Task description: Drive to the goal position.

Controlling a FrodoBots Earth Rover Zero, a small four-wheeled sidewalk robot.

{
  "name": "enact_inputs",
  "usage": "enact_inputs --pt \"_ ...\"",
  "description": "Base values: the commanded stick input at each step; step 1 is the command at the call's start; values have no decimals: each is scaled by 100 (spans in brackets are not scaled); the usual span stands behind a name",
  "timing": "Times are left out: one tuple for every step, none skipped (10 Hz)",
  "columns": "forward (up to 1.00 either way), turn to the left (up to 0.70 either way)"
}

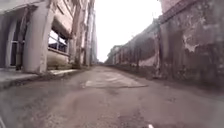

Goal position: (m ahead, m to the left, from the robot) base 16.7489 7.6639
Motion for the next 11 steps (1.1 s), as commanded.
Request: enact_inputs --pt "100 0" --pt "100 0" --pt "100 0" --pt "100 0" --pt "100 0" --pt "100 0" --pt "100 0" --pt "100 0" --pt "100 2" --pt "100 8" --pt "100 0"
